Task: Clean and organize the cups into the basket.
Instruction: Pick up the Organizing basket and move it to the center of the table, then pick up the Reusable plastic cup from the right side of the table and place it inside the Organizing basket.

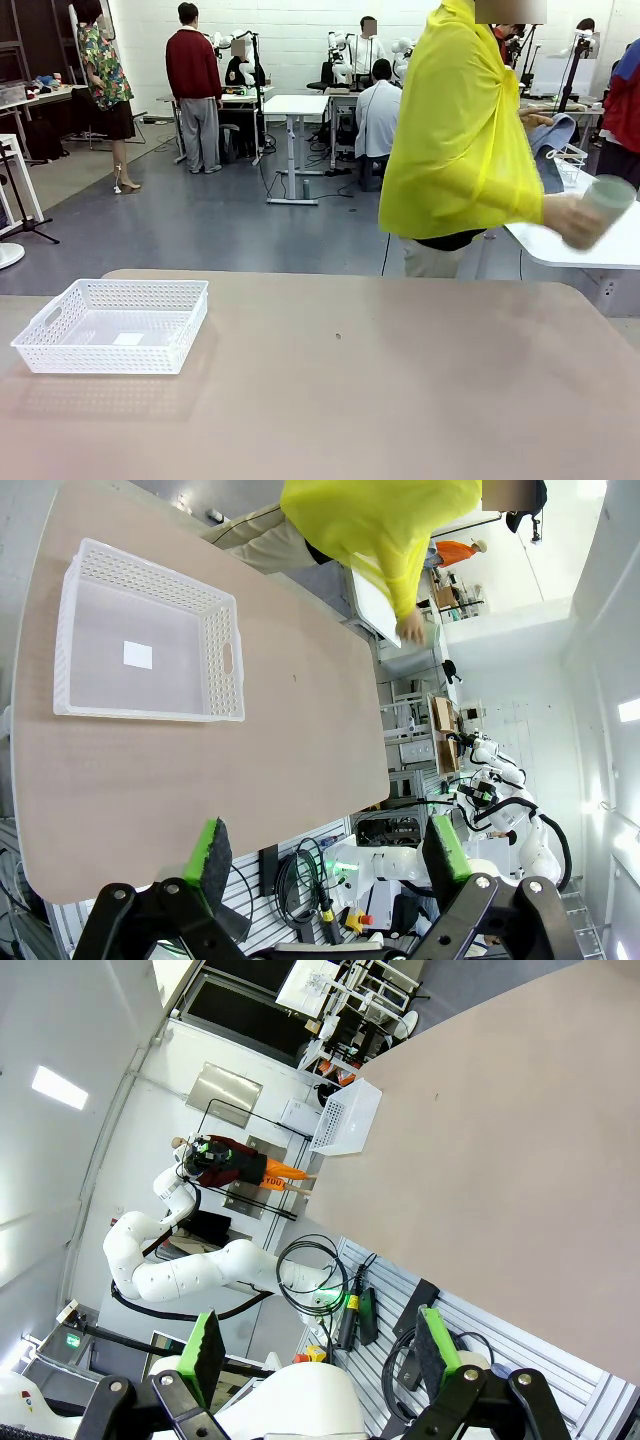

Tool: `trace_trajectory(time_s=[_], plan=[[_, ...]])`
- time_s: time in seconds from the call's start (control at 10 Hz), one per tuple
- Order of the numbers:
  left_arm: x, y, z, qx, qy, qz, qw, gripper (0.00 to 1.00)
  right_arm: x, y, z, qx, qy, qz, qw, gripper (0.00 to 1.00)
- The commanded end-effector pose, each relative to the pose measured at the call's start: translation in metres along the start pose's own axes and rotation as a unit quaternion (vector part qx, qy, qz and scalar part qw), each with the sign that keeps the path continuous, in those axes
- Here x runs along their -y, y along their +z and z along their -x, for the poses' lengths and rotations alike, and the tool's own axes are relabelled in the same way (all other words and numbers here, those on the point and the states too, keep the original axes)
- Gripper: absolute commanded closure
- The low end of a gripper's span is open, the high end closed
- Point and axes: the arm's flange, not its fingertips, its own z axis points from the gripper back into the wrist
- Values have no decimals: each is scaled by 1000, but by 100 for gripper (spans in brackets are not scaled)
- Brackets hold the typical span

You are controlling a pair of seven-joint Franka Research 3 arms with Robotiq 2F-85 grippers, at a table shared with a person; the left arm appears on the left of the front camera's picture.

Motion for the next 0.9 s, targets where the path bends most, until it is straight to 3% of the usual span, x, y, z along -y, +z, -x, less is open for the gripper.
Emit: trace_trajectory(time_s=[0.0, 0.4, 0.5, 0.6, 0.7, 0.8], plan=[[1, 1, 1, 0, 7, 0, 1000, 0, -1, 1, 1, -1, 5, -2, 1000, 0], [0, 0, 0, 0, 0, 0, 1000, 0, 0, 0, 0, 0, 0, 0, 1000, 0], [13, -1, -9, 6, -44, -37, 998, 0, 5, -9, -13, -79, 100, -42, 991, 0], [24, -3, -21, 19, -75, -69, 995, 0, 11, -21, -34, -125, 197, -9, 972, 0], [41, -3, -33, 18, -104, -91, 990, 0, 18, -27, -45, -170, 285, -49, 942, 0], [64, -5, -42, 12, -150, -150, 977, 0, 22, -35, -54, -200, 350, -46, 914, 0]])
